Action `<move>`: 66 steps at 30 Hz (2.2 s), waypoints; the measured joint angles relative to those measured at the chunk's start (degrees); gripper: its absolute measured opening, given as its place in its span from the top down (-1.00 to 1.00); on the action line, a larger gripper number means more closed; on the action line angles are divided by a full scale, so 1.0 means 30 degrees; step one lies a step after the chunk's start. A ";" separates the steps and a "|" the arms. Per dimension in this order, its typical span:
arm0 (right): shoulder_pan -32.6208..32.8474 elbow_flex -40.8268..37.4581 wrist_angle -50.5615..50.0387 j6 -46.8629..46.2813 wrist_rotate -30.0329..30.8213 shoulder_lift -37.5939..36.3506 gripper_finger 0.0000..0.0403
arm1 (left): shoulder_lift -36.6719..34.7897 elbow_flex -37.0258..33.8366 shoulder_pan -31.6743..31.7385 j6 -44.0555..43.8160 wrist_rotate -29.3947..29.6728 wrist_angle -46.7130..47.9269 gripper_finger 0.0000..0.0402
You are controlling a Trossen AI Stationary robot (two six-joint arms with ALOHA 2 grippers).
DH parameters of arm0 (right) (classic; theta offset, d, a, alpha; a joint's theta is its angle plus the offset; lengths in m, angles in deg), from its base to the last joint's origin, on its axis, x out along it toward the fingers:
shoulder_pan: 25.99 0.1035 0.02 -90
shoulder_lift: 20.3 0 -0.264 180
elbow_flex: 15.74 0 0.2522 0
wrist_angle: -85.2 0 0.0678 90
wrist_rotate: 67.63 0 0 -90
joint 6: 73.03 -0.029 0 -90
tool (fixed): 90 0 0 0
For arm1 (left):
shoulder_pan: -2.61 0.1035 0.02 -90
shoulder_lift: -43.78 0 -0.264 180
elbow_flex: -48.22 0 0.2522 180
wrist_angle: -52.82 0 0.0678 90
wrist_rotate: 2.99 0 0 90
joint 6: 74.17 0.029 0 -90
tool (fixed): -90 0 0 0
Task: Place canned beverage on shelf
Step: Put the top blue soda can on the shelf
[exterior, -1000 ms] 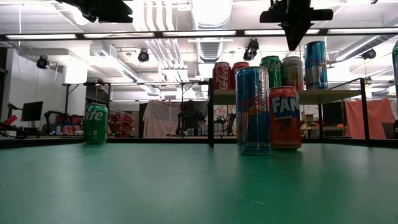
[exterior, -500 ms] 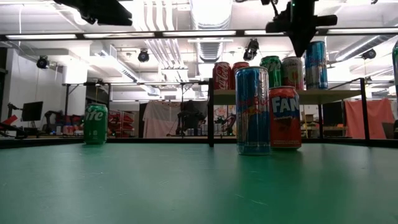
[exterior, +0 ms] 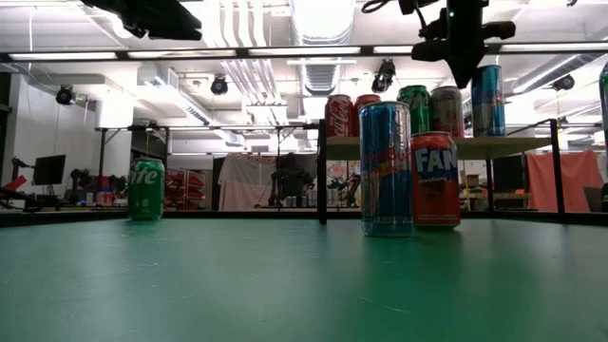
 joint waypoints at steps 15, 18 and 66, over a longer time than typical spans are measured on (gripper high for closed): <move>0.0574 0.2014 0.0020 -0.1208 -0.5640 -0.0052 0.94 | 0.0000 0.0000 0.0006 0.0001 -0.0007 -0.0018 -0.68; 0.0574 0.1939 0.0012 -0.1569 -0.8682 -0.0066 0.94 | 0.0000 0.0000 0.0005 0.0000 -0.0015 -0.0025 -0.68; 0.0225 0.0138 0.0184 0.0909 -1.3396 -0.0110 0.94 | 0.0000 0.0000 0.0000 -0.0015 0.0022 -0.0011 -0.68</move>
